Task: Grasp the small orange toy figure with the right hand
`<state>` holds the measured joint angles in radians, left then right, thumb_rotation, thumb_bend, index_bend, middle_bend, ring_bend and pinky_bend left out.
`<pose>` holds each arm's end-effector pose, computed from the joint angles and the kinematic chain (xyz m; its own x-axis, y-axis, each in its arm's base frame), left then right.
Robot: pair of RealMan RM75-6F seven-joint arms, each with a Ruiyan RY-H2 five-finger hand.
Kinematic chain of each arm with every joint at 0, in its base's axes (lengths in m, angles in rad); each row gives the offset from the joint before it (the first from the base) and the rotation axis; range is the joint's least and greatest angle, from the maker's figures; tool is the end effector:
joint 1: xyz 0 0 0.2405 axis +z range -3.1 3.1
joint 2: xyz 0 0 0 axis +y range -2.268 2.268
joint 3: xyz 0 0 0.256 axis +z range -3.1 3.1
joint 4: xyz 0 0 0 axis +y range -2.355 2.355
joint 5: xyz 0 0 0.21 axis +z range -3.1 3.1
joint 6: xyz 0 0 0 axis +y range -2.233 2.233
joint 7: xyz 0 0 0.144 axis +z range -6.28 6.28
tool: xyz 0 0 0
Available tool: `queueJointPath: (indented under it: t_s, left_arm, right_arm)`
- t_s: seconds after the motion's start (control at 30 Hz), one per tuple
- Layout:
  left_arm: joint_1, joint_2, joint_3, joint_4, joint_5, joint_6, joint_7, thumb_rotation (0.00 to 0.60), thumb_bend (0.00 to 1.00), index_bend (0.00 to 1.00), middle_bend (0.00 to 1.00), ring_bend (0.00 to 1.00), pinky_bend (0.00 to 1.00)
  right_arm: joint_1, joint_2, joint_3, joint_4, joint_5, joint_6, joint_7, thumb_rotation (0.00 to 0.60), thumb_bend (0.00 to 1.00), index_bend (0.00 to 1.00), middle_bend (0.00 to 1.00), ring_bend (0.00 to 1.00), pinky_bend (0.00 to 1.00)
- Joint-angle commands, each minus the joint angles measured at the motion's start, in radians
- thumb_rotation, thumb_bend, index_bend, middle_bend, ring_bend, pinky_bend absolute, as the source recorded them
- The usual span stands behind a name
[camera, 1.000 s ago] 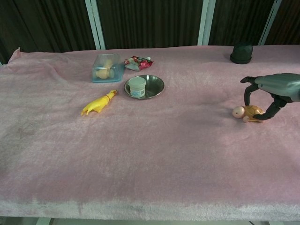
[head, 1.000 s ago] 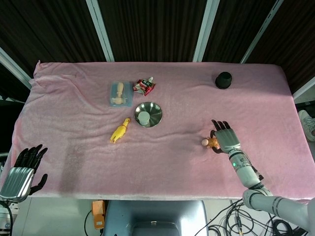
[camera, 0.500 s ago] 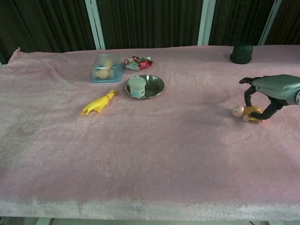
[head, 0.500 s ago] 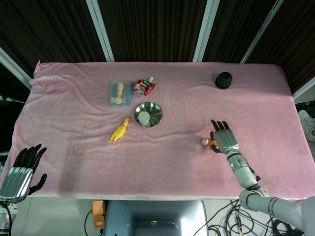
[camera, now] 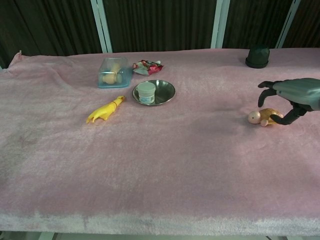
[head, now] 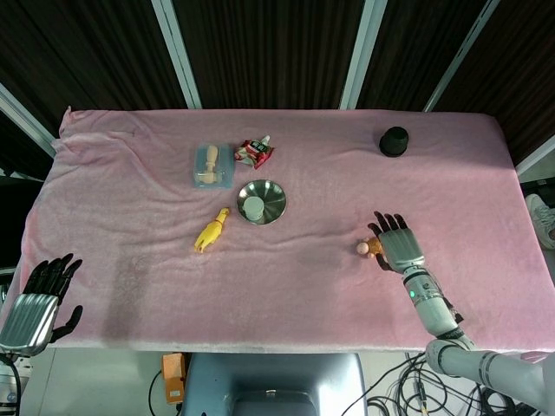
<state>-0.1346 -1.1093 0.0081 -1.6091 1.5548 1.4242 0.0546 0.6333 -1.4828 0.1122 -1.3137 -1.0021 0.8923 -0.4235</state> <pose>-0.3049 0.1831 0.1438 0.4694 0.0926 0.8781 0.8812 -0.1114 -0.4593 -0.2586 -0.3445 0.0130 0.5966 -0.3352 0.7292 -0.7999 -0.1750 0.5740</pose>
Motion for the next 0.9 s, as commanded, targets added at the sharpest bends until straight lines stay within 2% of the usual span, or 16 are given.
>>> queueJointPath:
  t_s: [0.03, 0.1, 0.2, 0.23, 0.27, 0.3, 0.37, 0.43, 0.5, 0.57, 0.7, 0.9]
  left_arm:
    - [0.0, 0.0, 0.0, 0.0, 0.0, -0.001, 0.001, 0.6, 0.42, 0.0, 0.0, 0.0, 0.02]
    - [-0.001, -0.001, -0.001, -0.001, 0.0, -0.001, 0.001, 0.6, 0.42, 0.0, 0.0, 0.0, 0.02]
    - [-0.001, -0.002, 0.0, -0.001, 0.002, 0.0, 0.002, 0.6, 0.42, 0.0, 0.0, 0.0, 0.02]
    - [0.0, -0.002, 0.0, -0.001, 0.004, 0.005, 0.001, 0.6, 0.42, 0.0, 0.0, 0.0, 0.02]
    - [0.006, -0.003, -0.003, 0.001, 0.016, 0.028, -0.008, 0.6, 0.42, 0.0, 0.0, 0.0, 0.02]
    - [0.008, -0.007, -0.004, 0.008, 0.028, 0.042, -0.015, 0.6, 0.42, 0.0, 0.0, 0.0, 0.02]
    - [0.012, -0.014, -0.003, 0.024, 0.048, 0.063, -0.027, 0.6, 0.42, 0.0, 0.0, 0.0, 0.02]
    - [0.016, -0.022, -0.002, 0.038, 0.058, 0.077, -0.029, 0.6, 0.42, 0.0, 0.0, 0.0, 0.02]
    - [0.018, -0.027, -0.001, 0.04, 0.062, 0.083, -0.022, 0.6, 0.42, 0.0, 0.0, 0.0, 0.02]
    - [0.019, -0.029, -0.001, 0.041, 0.065, 0.085, -0.016, 0.6, 0.42, 0.0, 0.0, 0.0, 0.02]
    - [0.02, -0.029, -0.003, 0.035, 0.056, 0.083, -0.005, 0.6, 0.42, 0.0, 0.0, 0.0, 0.02]
    - [0.028, -0.025, -0.001, 0.024, 0.058, 0.094, 0.012, 0.6, 0.42, 0.0, 0.0, 0.0, 0.02]
  right_arm:
    - [-0.007, 0.017, -0.001, -0.023, -0.012, 0.017, -0.001, 0.6, 0.35, 0.0, 0.0, 0.0, 0.01]
    - [-0.018, 0.04, -0.005, -0.068, -0.036, 0.046, -0.001, 0.6, 0.35, 0.0, 0.0, 0.0, 0.01]
    - [-0.064, 0.122, -0.038, -0.212, -0.092, 0.133, -0.028, 0.6, 0.34, 0.0, 0.0, 0.0, 0.01]
    - [-0.103, 0.158, -0.059, -0.274, -0.13, 0.206, -0.042, 0.6, 0.34, 0.0, 0.0, 0.0, 0.01]
    - [-0.222, 0.213, -0.112, -0.37, -0.207, 0.415, -0.063, 0.6, 0.34, 0.0, 0.0, 0.0, 0.01]
    - [-0.278, 0.226, -0.142, -0.4, -0.255, 0.509, -0.068, 0.6, 0.34, 0.0, 0.0, 0.0, 0.0]
    - [-0.367, 0.228, -0.182, -0.404, -0.339, 0.651, -0.035, 0.6, 0.34, 0.0, 0.0, 0.0, 0.0]
    - [-0.46, 0.217, -0.211, -0.364, -0.422, 0.79, 0.073, 0.6, 0.34, 0.0, 0.0, 0.0, 0.0]
    - [-0.488, 0.226, -0.219, -0.341, -0.468, 0.825, 0.131, 0.6, 0.34, 0.0, 0.0, 0.0, 0.0]
    - [-0.494, 0.222, -0.196, -0.307, -0.48, 0.838, 0.169, 0.6, 0.34, 0.0, 0.0, 0.0, 0.0]
    - [-0.487, 0.228, -0.194, -0.303, -0.466, 0.763, 0.174, 0.6, 0.34, 0.0, 0.0, 0.0, 0.0]
    - [-0.49, 0.21, -0.157, -0.278, -0.467, 0.742, 0.157, 0.6, 0.34, 0.0, 0.0, 0.0, 0.0]
